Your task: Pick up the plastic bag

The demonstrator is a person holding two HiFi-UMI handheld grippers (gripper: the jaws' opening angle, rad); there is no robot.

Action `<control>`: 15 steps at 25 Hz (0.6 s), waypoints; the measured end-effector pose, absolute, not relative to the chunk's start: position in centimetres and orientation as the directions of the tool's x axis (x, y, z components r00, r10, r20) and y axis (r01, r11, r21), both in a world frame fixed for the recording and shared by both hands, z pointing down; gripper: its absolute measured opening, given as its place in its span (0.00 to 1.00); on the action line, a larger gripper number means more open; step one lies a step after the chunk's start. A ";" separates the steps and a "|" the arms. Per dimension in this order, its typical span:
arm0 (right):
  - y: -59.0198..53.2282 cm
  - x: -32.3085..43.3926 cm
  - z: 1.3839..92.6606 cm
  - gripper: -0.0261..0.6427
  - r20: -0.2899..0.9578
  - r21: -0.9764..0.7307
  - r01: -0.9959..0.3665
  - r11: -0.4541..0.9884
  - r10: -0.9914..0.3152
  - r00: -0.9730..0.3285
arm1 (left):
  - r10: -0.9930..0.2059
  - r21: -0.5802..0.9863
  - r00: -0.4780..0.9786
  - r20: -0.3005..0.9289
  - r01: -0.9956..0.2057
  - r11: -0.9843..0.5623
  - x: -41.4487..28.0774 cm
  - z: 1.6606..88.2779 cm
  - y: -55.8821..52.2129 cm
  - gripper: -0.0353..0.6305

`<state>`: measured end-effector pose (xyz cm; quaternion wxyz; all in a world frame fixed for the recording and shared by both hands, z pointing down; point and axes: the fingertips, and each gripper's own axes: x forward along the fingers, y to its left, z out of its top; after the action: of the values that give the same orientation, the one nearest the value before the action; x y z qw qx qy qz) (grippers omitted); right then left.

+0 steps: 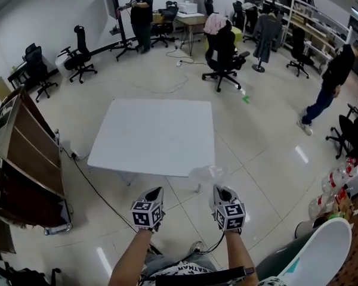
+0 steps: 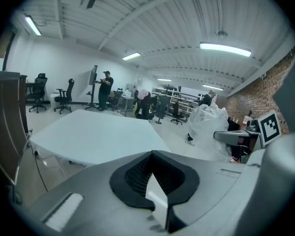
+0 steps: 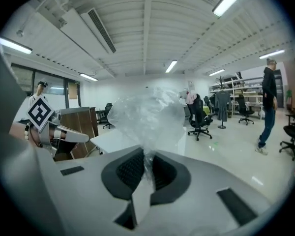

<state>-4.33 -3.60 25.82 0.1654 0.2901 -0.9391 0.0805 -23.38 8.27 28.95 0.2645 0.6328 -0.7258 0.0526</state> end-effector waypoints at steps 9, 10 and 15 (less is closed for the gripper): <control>1.8 -10.6 20.3 0.06 0.335 0.018 -0.525 0.851 -0.500 -0.799 | -0.923 0.250 -0.117 0.366 -0.943 0.219 -29.5 22.7 14.3 0.05; 2.3 -11.2 20.3 0.06 0.339 0.010 -0.526 0.850 -0.498 -0.798 | -0.924 0.251 -0.119 0.363 -0.943 0.220 -29.9 22.4 14.8 0.05; 3.9 -13.5 20.1 0.06 0.346 -0.008 -0.538 0.843 -0.502 -0.793 | -0.929 0.248 -0.123 0.350 -0.944 0.218 -31.2 21.7 16.6 0.05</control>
<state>-13.46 3.95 20.12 0.1675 0.2750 -0.9452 0.0531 -31.19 16.58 21.74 0.2190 0.6250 -0.7491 0.0172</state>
